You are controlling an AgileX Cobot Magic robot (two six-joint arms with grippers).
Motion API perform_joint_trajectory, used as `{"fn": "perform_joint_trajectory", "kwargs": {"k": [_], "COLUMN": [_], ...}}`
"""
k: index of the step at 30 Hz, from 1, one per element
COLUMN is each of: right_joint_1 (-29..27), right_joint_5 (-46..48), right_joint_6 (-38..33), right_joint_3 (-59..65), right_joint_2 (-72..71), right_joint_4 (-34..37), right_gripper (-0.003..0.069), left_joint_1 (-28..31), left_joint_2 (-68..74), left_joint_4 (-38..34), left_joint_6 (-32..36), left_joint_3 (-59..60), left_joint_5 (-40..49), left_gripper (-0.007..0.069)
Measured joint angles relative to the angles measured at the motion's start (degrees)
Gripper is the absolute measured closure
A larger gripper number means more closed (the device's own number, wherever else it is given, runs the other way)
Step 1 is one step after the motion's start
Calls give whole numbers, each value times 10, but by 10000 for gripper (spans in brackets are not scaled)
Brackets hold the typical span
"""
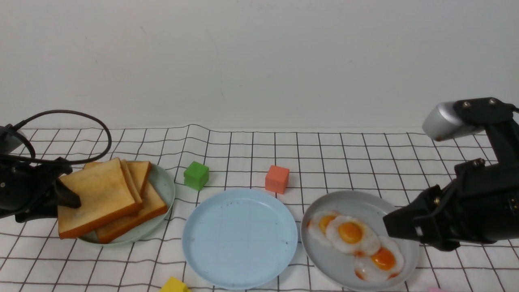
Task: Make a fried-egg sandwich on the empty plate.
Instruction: Use the left arm to grab a slice of bread, then use the left arm to put a slice of bread into the empty plate in the middle
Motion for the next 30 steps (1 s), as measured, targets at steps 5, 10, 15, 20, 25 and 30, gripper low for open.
{"fn": "perform_joint_trajectory", "kwargs": {"k": [5,10,15,20,25,30], "right_joint_1": [0,0,0,0,0,0], "right_joint_5": [8,16,23,26,27,27], "right_joint_6": [0,0,1,1,1,1], "right_joint_3": [0,0,0,0,0,0], "right_joint_2": [0,0,0,0,0,0], "right_joint_4": [0,-1,-10,-17,-17,-18], "right_gripper": [375,375,375,375,375,375], "left_joint_1": [0,0,0,-22,-109,-194], "left_joint_2": [-30,-94,-135,-136,-108,-45], "left_joint_4": [30,46,40,-62,-189,-232], "left_joint_6": [-13,-13,-3,78,172,202], "left_joint_3": [-2,-2,-2,-2,-3,-3], "left_joint_5": [8,10,28,88,134,127], "left_gripper": [415,493,505,505,505,505]}}
